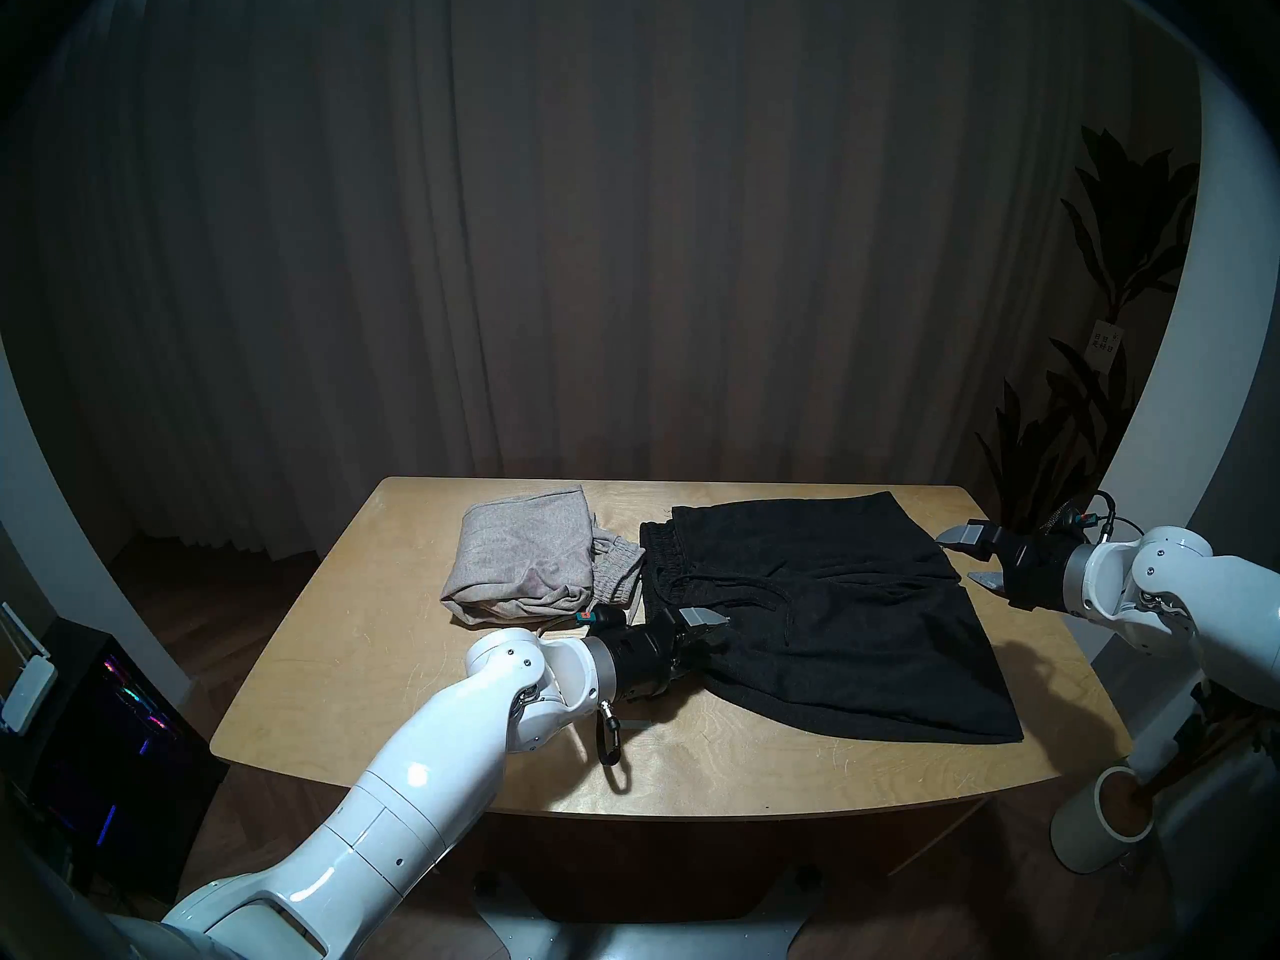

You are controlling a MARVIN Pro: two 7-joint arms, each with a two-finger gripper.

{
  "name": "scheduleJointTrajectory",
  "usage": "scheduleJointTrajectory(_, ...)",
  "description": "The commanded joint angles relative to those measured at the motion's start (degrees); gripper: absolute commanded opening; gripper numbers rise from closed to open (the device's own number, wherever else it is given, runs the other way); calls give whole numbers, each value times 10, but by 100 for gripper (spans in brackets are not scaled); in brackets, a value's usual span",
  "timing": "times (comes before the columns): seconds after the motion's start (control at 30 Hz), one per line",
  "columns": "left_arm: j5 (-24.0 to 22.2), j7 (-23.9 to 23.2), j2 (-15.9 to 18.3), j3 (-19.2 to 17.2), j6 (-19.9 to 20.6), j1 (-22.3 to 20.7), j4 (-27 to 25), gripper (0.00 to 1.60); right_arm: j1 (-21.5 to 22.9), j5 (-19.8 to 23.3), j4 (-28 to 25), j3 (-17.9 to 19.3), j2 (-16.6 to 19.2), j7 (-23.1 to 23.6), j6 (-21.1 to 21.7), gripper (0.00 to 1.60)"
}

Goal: Fold pants twice and stack them

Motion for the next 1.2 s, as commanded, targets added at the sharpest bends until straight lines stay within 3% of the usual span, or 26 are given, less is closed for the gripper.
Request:
scheduleJointTrajectory(0.0,4,3,-3,8,1,3,8,160,7,-4,8,15,2,3,31,160)
scheduleJointTrajectory(1.17,9,4,-10,11,-4,3,15,160,3,-40,112,18,2,9,201,160)
